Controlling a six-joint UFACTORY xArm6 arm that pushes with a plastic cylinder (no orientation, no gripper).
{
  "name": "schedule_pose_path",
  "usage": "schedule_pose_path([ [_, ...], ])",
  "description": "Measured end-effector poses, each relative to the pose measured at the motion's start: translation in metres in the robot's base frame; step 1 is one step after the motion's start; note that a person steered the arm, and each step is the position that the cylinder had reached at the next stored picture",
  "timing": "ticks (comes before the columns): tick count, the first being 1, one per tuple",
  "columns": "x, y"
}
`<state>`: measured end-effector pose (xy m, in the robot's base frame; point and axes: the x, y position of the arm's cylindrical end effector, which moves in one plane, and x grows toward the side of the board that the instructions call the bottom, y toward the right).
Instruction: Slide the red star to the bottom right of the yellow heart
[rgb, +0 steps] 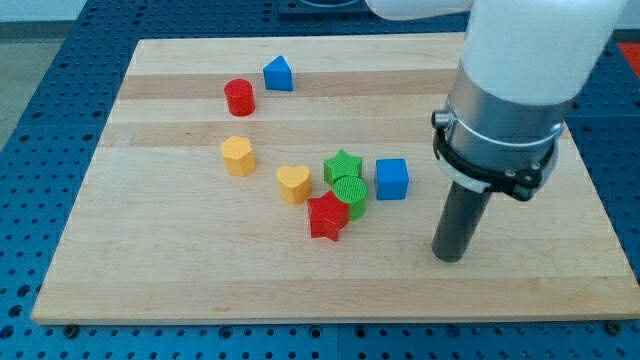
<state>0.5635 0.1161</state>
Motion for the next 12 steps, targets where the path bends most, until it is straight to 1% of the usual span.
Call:
schedule_pose_path([
  [3,0.044,0.0],
  [4,0.054,0.0],
  [5,0.055,-0.012],
  [6,0.042,-0.04],
  [7,0.022,-0.053],
  [8,0.007,-0.053],
  [10,0.003,-0.061],
  [11,0.0,-0.076],
  [12,-0.012,-0.085],
])
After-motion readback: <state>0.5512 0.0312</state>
